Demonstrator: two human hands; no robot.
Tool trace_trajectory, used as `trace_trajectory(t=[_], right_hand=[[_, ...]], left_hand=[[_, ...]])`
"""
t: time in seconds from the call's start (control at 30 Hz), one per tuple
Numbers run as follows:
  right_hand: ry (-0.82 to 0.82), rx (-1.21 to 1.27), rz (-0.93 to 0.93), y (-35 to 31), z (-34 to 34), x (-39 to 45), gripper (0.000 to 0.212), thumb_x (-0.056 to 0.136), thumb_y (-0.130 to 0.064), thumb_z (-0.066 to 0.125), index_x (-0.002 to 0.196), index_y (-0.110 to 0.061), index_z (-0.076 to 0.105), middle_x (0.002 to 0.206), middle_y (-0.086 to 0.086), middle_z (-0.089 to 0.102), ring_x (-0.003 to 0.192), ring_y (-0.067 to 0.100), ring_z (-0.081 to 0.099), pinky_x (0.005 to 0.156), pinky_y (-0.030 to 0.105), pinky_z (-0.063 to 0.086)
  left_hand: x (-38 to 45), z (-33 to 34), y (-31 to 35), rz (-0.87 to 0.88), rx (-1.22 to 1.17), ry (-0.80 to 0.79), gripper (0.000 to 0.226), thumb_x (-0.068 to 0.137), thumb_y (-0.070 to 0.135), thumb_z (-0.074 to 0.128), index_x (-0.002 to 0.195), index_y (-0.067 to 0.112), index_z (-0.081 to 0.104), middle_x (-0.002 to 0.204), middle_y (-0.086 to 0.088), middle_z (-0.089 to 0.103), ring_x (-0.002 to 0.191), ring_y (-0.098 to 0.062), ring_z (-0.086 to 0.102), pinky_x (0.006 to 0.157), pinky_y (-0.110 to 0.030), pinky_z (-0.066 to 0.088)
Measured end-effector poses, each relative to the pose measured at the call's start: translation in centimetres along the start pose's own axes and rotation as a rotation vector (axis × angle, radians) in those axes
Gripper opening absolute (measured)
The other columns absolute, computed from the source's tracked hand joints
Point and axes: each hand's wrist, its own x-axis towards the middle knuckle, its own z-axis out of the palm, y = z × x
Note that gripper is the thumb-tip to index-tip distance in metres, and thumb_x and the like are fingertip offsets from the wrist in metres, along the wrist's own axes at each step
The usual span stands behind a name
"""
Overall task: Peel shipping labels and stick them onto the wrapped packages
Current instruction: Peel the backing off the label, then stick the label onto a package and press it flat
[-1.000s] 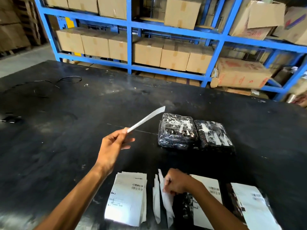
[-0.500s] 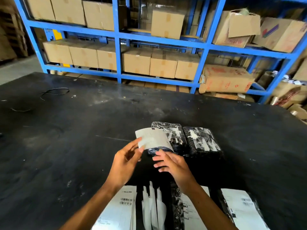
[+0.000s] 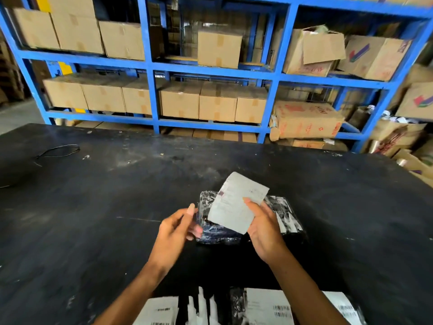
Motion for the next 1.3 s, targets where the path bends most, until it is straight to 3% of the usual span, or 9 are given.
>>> trace_trajectory(t=[0.2, 0.3, 0.4, 0.57, 0.7, 0.8, 0.93, 1.1, 1.3], right_hand=[[-0.185, -0.232, 0.218, -0.6, -0.9, 4.2, 0.022, 0.087, -0.004, 0.06, 0.108, -0.008, 0.067, 0.114, 0.013, 0.071, 0.109, 0.032, 0.065, 0.1, 0.052, 0.046], [-0.21, -0.404, 0.251, -0.8, -1.7, 6.4, 0.02, 0.087, -0.005, 0.062, 0.106, -0.01, 0.068, 0.112, 0.012, 0.071, 0.107, 0.031, 0.066, 0.099, 0.052, 0.048], [-0.235, -0.629, 0.241, -0.9, -2.4, 8.2, 0.019, 0.089, -0.011, 0.061, 0.106, -0.009, 0.069, 0.107, 0.007, 0.074, 0.101, 0.024, 0.069, 0.087, 0.042, 0.056], [-0.197, -0.818, 0.225, -0.6, -3.3, 11.2, 0.016, 0.085, -0.015, 0.067, 0.1, -0.01, 0.072, 0.095, 0.006, 0.076, 0.089, 0.025, 0.072, 0.079, 0.042, 0.057], [-0.167, -0.953, 0.192, 0.1, -3.2, 13.2, 0.017, 0.082, -0.019, 0.071, 0.098, -0.012, 0.07, 0.094, 0.004, 0.075, 0.079, 0.019, 0.07, 0.066, 0.03, 0.054], [-0.153, -1.026, 0.179, 0.9, -3.0, 14.3, 0.026, 0.079, -0.02, 0.074, 0.101, -0.012, 0.062, 0.092, 0.001, 0.071, 0.075, 0.014, 0.068, 0.058, 0.022, 0.052], [-0.136, -1.06, 0.17, 2.3, -3.2, 15.0, 0.039, 0.076, -0.019, 0.075, 0.108, -0.014, 0.054, 0.103, 0.005, 0.07, 0.087, 0.016, 0.068, 0.068, 0.026, 0.053], [-0.122, -1.134, 0.13, 3.3, -3.6, 15.2, 0.041, 0.075, -0.017, 0.074, 0.107, -0.018, 0.048, 0.11, 0.005, 0.067, 0.092, 0.017, 0.066, 0.081, 0.04, 0.058], [-0.109, -1.423, 0.027, 3.4, -3.1, 14.7, 0.046, 0.077, -0.032, 0.071, 0.113, -0.016, 0.048, 0.112, 0.001, 0.067, 0.094, 0.019, 0.064, 0.076, 0.032, 0.052]], left_hand=[[5.4, 2.2, 1.6, -0.17, -0.053, -0.173, 0.029, 0.092, 0.028, 0.057, 0.095, 0.005, 0.073, 0.09, -0.007, 0.077, 0.08, -0.015, 0.071, 0.068, -0.02, 0.056], [7.3, 3.4, 1.2, -0.153, -0.006, -0.124, 0.016, 0.085, 0.016, 0.068, 0.089, 0.002, 0.073, 0.072, -0.002, 0.074, 0.064, -0.012, 0.065, 0.054, -0.014, 0.049], [9.0, 4.5, -0.1, -0.154, 0.085, -0.073, 0.008, 0.083, 0.011, 0.069, 0.09, 0.009, 0.072, 0.048, 0.012, 0.059, 0.044, -0.002, 0.046, 0.045, -0.011, 0.039], [11.4, 5.8, -2.4, -0.157, 0.163, -0.056, 0.013, 0.085, 0.006, 0.066, 0.097, 0.011, 0.068, 0.04, 0.012, 0.053, 0.038, -0.002, 0.042, 0.04, -0.011, 0.036], [13.1, 6.1, -4.7, -0.183, 0.273, 0.016, 0.013, 0.085, 0.009, 0.068, 0.096, 0.003, 0.067, 0.04, 0.012, 0.054, 0.033, 0.0, 0.045, 0.038, -0.011, 0.036], [13.6, 5.9, -5.5, -0.187, 0.356, 0.017, 0.016, 0.085, 0.009, 0.068, 0.098, 0.001, 0.064, 0.05, 0.009, 0.055, 0.034, 0.002, 0.051, 0.038, -0.01, 0.039], [14.2, 5.8, -6.2, -0.188, 0.474, -0.006, 0.023, 0.085, 0.009, 0.067, 0.106, 0.001, 0.064, 0.061, 0.003, 0.057, 0.041, 0.0, 0.055, 0.039, -0.009, 0.042], [14.9, 6.0, -7.0, -0.207, 0.612, -0.007, 0.025, 0.085, 0.012, 0.066, 0.109, 0.004, 0.064, 0.098, -0.012, 0.071, 0.08, -0.021, 0.067, 0.067, -0.032, 0.059], [14.8, 6.3, -6.8, -0.164, 0.76, -0.069, 0.029, 0.089, 0.015, 0.062, 0.116, 0.008, 0.058, 0.113, -0.011, 0.069, 0.09, -0.022, 0.067, 0.076, -0.036, 0.059]])
